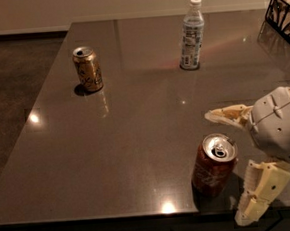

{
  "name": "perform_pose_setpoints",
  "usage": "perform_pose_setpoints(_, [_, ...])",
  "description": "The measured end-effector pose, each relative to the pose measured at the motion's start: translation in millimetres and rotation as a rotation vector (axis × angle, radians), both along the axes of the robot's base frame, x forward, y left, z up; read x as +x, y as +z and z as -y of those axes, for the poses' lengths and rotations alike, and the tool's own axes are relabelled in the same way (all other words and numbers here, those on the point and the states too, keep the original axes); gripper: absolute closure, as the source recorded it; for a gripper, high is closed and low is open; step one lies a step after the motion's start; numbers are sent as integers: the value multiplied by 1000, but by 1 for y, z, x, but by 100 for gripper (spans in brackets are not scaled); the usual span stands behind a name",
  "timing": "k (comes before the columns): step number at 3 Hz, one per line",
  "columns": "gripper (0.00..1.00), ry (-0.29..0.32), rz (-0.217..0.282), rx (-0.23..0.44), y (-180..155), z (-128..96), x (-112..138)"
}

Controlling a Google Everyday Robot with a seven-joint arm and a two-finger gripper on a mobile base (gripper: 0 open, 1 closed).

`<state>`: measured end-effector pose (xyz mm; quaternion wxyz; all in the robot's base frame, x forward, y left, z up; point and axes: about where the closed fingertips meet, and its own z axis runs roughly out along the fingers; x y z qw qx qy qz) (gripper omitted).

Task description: Knock coke can over

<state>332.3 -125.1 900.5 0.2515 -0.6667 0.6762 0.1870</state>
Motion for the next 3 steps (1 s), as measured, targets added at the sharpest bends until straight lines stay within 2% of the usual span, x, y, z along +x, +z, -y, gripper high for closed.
perform_pose_setpoints(1, [15, -18, -9, 19, -3, -6, 9])
perform_pose_setpoints(3, [62, -51, -2, 17, 0, -10, 18])
